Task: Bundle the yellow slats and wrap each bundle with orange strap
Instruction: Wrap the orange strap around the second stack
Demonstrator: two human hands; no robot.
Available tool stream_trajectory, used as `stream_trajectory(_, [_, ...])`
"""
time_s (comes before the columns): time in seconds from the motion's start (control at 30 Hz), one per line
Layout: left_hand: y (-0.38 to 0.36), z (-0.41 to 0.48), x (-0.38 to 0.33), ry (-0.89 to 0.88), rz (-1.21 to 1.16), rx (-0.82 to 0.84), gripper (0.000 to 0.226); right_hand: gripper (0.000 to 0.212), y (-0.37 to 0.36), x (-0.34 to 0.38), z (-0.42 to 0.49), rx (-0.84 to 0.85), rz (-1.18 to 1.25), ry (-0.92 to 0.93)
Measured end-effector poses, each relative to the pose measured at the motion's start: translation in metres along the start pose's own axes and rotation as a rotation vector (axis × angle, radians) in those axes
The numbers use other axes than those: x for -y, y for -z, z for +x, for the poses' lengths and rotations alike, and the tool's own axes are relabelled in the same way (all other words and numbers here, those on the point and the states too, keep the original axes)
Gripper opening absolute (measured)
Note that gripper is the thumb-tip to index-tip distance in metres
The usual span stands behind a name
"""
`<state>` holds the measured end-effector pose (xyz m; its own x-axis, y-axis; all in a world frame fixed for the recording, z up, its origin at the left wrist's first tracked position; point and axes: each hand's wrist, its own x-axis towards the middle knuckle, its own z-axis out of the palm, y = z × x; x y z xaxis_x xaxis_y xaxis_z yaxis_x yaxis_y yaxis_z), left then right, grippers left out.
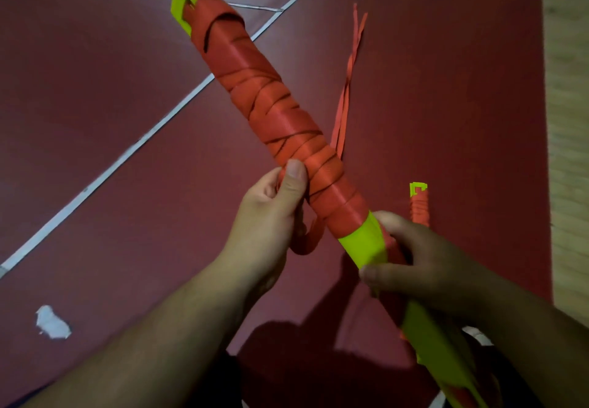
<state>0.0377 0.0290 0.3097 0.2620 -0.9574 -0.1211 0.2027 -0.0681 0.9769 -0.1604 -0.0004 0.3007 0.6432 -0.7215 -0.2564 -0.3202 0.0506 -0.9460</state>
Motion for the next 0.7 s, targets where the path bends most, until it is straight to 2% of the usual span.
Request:
stream_trajectory(0.07, [0.002,0.001,0.000,-0.019,-0.066,0.063,0.043,0.053,0.003,0.004,-0.002,0.236,0.382,-0.168])
stream_trajectory(0.13, [0.005,0.002,-0.001,-0.030,-0.064,0.126,0.046,0.048,0.002,0.006,-0.005,0.366,0.430,-0.252])
stream_trajectory(0.17, [0.008,0.003,-0.002,-0.033,-0.034,0.151,0.048,0.042,-0.001,0.004,-0.005,0.356,0.381,-0.237])
stream_trajectory(0.27, [0.023,0.009,-0.011,-0.039,0.137,0.174,0.042,0.036,-0.007,0.003,-0.001,0.132,0.202,-0.142])
stream_trajectory(0.37, [0.033,0.012,-0.015,-0.007,0.289,0.185,0.047,0.029,-0.007,0.004,0.001,-0.059,-0.015,-0.055])
stream_trajectory(0.47, [0.028,0.006,-0.014,0.040,0.356,0.204,0.052,0.026,-0.006,0.005,0.002,-0.161,-0.109,-0.055])
stream_trajectory(0.57, [0.018,0.001,-0.010,0.052,0.266,0.269,0.053,0.024,-0.011,-0.001,0.004,-0.242,-0.198,-0.086])
stream_trajectory(0.67, [0.015,0.000,-0.003,0.077,0.280,0.197,0.069,0.031,-0.016,-0.008,0.004,-0.295,-0.414,-0.076])
stream_trajectory(0.7, [0.016,0.000,0.001,0.088,0.294,0.154,0.067,0.035,-0.017,-0.009,0.004,-0.294,-0.478,-0.080])
